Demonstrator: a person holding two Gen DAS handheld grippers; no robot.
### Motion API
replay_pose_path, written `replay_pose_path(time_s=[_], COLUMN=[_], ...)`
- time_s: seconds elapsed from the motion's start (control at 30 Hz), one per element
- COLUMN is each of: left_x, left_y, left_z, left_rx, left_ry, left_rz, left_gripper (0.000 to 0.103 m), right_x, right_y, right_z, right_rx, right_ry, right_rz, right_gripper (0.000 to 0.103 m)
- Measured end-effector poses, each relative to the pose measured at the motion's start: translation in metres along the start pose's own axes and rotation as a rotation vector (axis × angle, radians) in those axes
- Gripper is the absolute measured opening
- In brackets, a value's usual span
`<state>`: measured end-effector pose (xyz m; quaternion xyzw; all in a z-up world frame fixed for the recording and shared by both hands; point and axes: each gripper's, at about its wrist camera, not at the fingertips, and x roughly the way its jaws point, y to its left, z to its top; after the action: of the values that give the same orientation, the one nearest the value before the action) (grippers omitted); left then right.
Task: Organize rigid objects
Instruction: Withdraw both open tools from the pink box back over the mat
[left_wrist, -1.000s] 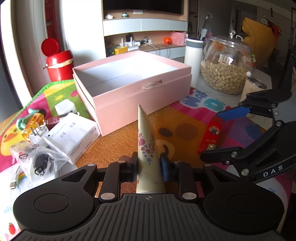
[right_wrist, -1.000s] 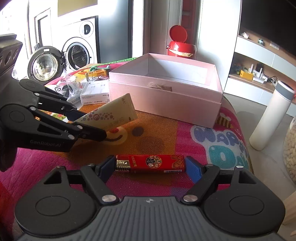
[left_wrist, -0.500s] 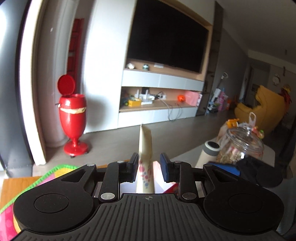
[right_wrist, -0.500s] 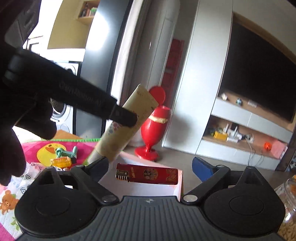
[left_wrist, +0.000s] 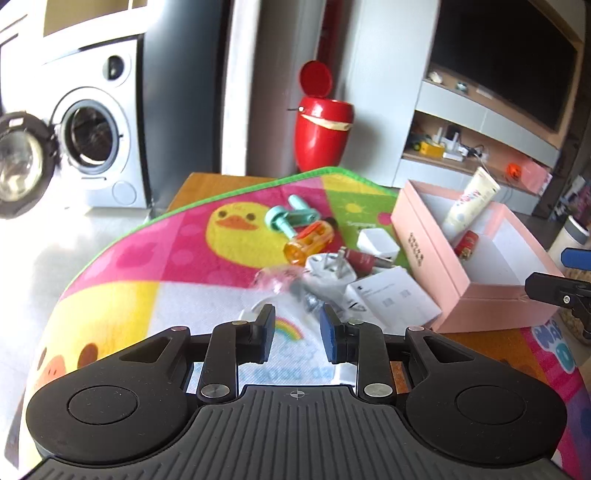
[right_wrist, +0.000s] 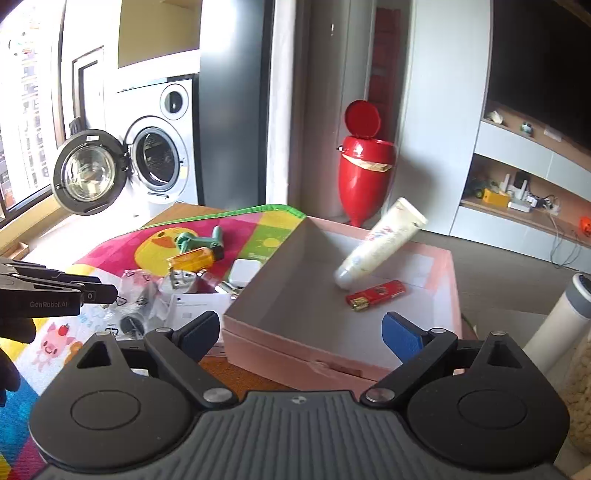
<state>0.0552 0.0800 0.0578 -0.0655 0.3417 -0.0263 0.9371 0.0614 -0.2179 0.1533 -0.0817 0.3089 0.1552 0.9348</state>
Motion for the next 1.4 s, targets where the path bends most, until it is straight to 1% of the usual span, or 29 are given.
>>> replay_pose_path(time_s=[0.1, 0.17, 0.2, 0.27, 0.33, 0.37, 0.4, 0.43, 0.5, 0.6, 0.63, 0.67, 0.73, 0.77, 0.83, 0.9, 1.03, 1.07, 1.1, 1.13, 1.23, 1.33, 1.4], left_x=[-0.007, -0.009, -0.009, -0.009, -0.003, 0.0, 0.001, 0.004, 0.005, 0.003, 0.003, 0.002, 0.002, 0.001, -0.002, -0.005, -0.01, -0.01, -0.01, -0.01, -0.009, -0.009, -0.009], left_y=[0.016, 0.02, 0.023, 0.028, 0.031, 0.032, 0.033, 0.032, 0.032, 0.034, 0.036, 0.039, 0.048, 0.052, 0.059, 0.065, 0.071, 0.071, 0.071, 0.071, 0.07, 0.067, 0.064], left_z=[-0.009, -0.013, -0.014, -0.02, -0.023, -0.024, -0.024, -0.024, -0.024, -0.022, -0.021, -0.021, -0.019, -0.019, -0.02, -0.022, -0.024, -0.023, -0.023, -0.023, -0.02, -0.02, -0.021], left_rx=[-0.001, -0.001, -0.01, -0.037, -0.055, -0.064, -0.07, -0.078, -0.094, -0.102, -0.1, -0.098, -0.103, -0.107, -0.114, -0.123, -0.126, -0.124, -0.121, -0.12, -0.126, -0.124, -0.113], left_ry=[-0.009, -0.015, -0.015, -0.011, -0.001, 0.004, 0.007, 0.007, -0.002, -0.017, -0.017, -0.014, -0.003, 0.002, 0.01, 0.013, 0.022, 0.022, 0.023, 0.023, 0.026, 0.032, 0.04], left_rz=[0.037, 0.041, 0.033, 0.013, -0.003, -0.009, -0.014, -0.021, -0.033, -0.021, -0.01, 0.006, 0.032, 0.041, 0.052, 0.049, 0.07, 0.077, 0.085, 0.092, 0.095, 0.087, 0.086], left_gripper=[0.029, 0.029, 0.029, 0.029, 0.029, 0.029, 0.029, 0.029, 0.029, 0.029, 0.029, 0.029, 0.029, 0.029, 0.029, 0.029, 0.029, 0.029, 0.029, 0.029, 0.029, 0.029, 0.029], right_x=[0.01, 0.018, 0.023, 0.026, 0.027, 0.029, 0.032, 0.036, 0.042, 0.051, 0.055, 0.06, 0.075, 0.085, 0.105, 0.128, 0.161, 0.164, 0.163, 0.16, 0.145, 0.131, 0.11], right_y=[0.011, 0.008, 0.005, -0.006, -0.026, -0.036, -0.044, -0.048, -0.047, -0.021, -0.014, -0.001, 0.025, 0.042, 0.07, 0.088, 0.099, 0.099, 0.1, 0.102, 0.108, 0.114, 0.117], right_z=[0.005, 0.01, 0.013, 0.014, 0.011, 0.007, 0.005, 0.004, 0.006, 0.019, 0.024, 0.033, 0.047, 0.053, 0.058, 0.06, 0.06, 0.058, 0.056, 0.054, 0.042, 0.022, 0.008], right_rx=[0.013, 0.046, 0.062, 0.084, 0.11, 0.112, 0.109, 0.105, 0.092, 0.091, 0.096, 0.1, 0.076, 0.037, -0.035, -0.064, -0.049, -0.046, -0.052, -0.062, -0.075, -0.079, -0.113], right_ry=[-0.009, 0.002, 0.006, -0.012, -0.047, -0.048, -0.026, 0.006, 0.056, 0.074, 0.077, 0.084, 0.104, 0.118, 0.146, 0.197, 0.27, 0.273, 0.271, 0.273, 0.316, 0.397, 0.372], right_rz=[0.001, -0.008, -0.037, -0.108, -0.234, -0.285, -0.288, -0.257, -0.155, -0.001, 0.032, 0.084, 0.151, 0.167, 0.159, 0.164, 0.164, 0.167, 0.171, 0.182, 0.28, 0.374, 0.377], right_gripper=[0.096, 0.095, 0.093, 0.093, 0.091, 0.089, 0.083, 0.072, 0.063, 0.063, 0.063, 0.063, 0.063, 0.063, 0.063, 0.063, 0.064, 0.067, 0.069, 0.069, 0.066, 0.064, 0.064])
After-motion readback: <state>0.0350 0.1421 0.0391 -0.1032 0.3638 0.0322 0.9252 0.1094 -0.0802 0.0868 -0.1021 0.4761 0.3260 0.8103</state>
